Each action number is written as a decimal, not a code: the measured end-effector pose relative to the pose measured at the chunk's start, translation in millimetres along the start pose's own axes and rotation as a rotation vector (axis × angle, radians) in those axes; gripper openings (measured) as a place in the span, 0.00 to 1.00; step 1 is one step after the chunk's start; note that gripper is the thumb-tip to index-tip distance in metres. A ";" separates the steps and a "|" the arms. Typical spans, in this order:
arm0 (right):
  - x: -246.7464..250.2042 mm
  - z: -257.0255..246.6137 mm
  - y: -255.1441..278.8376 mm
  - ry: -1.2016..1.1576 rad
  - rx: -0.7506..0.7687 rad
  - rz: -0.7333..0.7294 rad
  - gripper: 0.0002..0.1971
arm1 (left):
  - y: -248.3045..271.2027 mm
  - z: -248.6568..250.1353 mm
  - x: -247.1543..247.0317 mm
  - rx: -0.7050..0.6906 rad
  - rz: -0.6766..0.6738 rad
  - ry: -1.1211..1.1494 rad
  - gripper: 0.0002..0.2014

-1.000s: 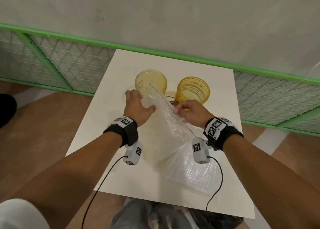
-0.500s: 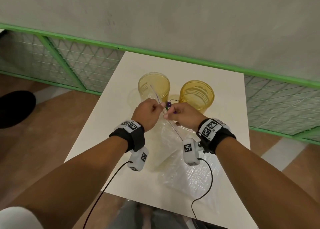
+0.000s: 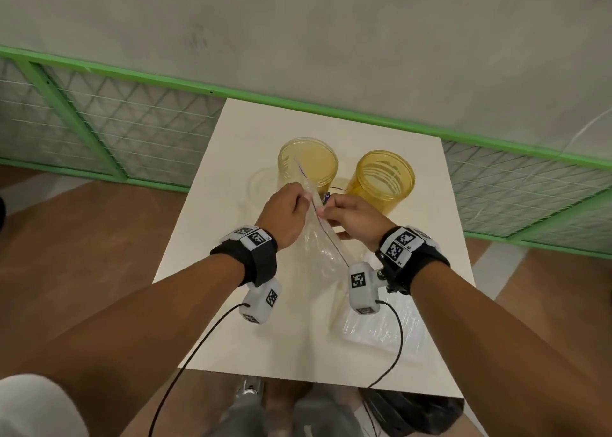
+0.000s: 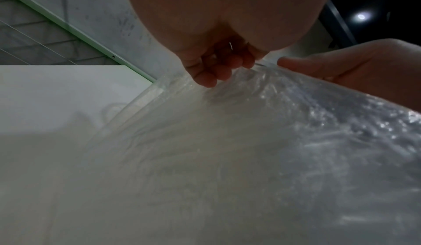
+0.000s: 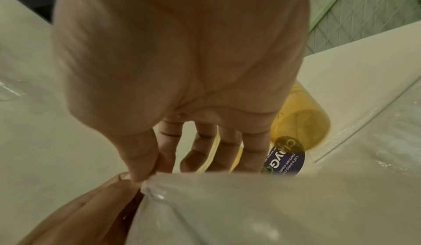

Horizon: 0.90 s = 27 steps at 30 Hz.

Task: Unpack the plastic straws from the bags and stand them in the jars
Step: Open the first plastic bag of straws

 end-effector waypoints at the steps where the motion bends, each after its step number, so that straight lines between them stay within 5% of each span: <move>1: -4.9 -2.0 1.1 0.009 -0.002 0.016 0.13 | 2.0 -1.9 3.8 -0.003 -0.004 0.002 0.12; 8: -19.7 -9.6 9.4 0.137 -0.046 0.075 0.15 | 15.3 -3.8 19.7 -0.057 -0.034 -0.039 0.15; 12: -4.2 -1.6 13.5 0.124 -0.071 0.178 0.06 | 18.0 -10.8 21.3 0.038 -0.039 -0.019 0.12; 16: 8.6 5.2 20.1 0.473 0.023 0.140 0.09 | 20.1 -3.6 12.0 0.105 -0.095 -0.015 0.11; 19: 14.4 9.7 21.7 0.442 0.095 0.088 0.09 | 16.2 9.0 4.2 0.115 -0.050 -0.075 0.10; 22: 38.6 28.3 19.1 0.436 0.014 0.114 0.05 | 13.3 15.3 4.7 0.126 -0.016 -0.175 0.11; 27: 73.4 62.5 13.4 0.802 -0.176 0.099 0.06 | 13.7 8.5 21.7 0.211 0.100 -0.259 0.15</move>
Point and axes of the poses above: each hand's wrist, its own y-axis away from the middle knuckle, its own x-axis out of the back of the hand, z = x × y, the point moved 3 cm from there along -y, towards the middle knuckle, and after that the axes turned 3 degrees about z, right-handed, at the moved point
